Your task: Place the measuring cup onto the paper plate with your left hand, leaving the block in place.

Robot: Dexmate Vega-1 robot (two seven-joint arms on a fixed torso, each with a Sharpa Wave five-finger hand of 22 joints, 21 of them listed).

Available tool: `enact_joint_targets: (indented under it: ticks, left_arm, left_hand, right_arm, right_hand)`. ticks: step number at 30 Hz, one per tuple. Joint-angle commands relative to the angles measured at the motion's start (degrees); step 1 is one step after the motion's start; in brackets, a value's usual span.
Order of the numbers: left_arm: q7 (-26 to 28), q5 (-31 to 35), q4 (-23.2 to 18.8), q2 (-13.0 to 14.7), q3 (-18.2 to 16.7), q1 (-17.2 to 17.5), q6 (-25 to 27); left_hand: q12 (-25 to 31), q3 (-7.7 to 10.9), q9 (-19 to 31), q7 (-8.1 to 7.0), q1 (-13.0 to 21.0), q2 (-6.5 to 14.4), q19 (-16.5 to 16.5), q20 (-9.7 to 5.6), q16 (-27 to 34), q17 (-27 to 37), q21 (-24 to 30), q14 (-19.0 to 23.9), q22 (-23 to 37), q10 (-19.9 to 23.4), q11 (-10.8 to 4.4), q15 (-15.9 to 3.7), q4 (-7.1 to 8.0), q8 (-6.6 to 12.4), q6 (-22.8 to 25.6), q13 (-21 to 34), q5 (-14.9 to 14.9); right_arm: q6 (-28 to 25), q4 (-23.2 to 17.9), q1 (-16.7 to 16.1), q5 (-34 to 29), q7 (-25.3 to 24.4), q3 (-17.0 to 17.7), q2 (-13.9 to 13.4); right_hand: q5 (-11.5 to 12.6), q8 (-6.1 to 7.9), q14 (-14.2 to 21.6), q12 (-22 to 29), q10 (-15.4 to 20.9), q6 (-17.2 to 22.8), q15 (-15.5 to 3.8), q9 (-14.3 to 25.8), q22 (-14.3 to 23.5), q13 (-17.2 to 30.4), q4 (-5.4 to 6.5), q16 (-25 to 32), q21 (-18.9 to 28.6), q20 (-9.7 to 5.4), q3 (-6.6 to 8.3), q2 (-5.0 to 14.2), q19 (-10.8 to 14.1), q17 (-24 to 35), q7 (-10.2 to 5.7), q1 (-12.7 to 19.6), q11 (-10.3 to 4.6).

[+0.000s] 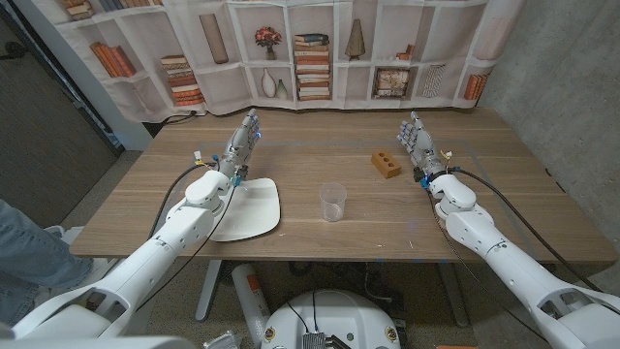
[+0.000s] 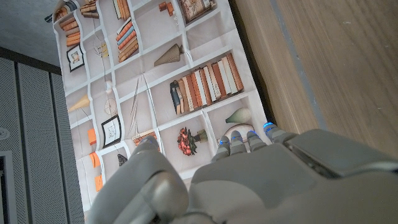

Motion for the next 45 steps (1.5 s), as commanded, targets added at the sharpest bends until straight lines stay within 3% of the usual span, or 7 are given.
enact_joint_targets:
  ticks: [1, 18, 45]
  left_arm:
    - [1.05, 0.91, -0.28, 0.06, -0.37, 0.59, -1.61]
    - [2.36, 1.25, -6.57, 2.43, -2.12, 5.94, -3.76]
    - [3.14, 5.33, -10.60, 4.53, -3.08, 9.75, -8.09]
  left_hand:
    - [0.28, 0.22, 0.26, -0.02, 0.83, 0.10, 0.47, -2.00, 0.50, 0.13, 0.30, 0.77, 0.27, 0.61, 0.03, -0.10, -0.10, 0.49, 0.48, 0.21, 0.42]
    - [0.39, 0.39, 0.30, 0.17, 1.67, 0.78, 1.15, -1.40, 0.42, 0.14, 0.22, 1.79, 0.26, 1.94, 0.08, 0.25, -0.41, 0.61, 1.74, 0.25, 0.62]
    - [0.42, 0.59, 0.34, 0.14, 2.70, 1.64, 1.51, -1.20, 0.44, 0.15, -0.03, 3.38, 0.28, 3.43, 0.17, 0.14, -0.78, 0.62, 3.07, 0.30, 0.66]
  right_arm:
    - [0.31, -0.24, -0.13, -0.58, -0.82, -0.06, 0.31]
    - [1.13, -0.60, -0.26, -0.63, -1.09, -0.13, 0.99]
    - [0.46, -2.70, -1.82, -0.75, -2.80, 0.75, -0.28]
  right_hand:
    - [-0.04, 0.42, 0.50, 0.23, 0.50, 0.40, -0.01, 0.13, 0.16, 0.25, -0.24, 0.26, 0.41, -0.69, 0.19, 0.21, 0.51, 0.15, -0.07, 0.72, 0.11]
    - [-0.29, 0.50, 0.91, 0.28, 0.88, 0.99, -0.04, 0.14, 0.17, 0.25, -0.48, 0.25, 0.46, -0.71, 0.22, 0.43, 0.84, 0.16, -0.09, 1.10, -0.07]
    - [-0.71, 0.40, 1.49, 0.32, 1.43, 1.34, -0.20, 0.16, 0.18, 0.25, -0.78, 0.24, 0.46, -0.78, 0.17, 0.64, 1.17, 0.18, -0.01, 1.52, -0.28]
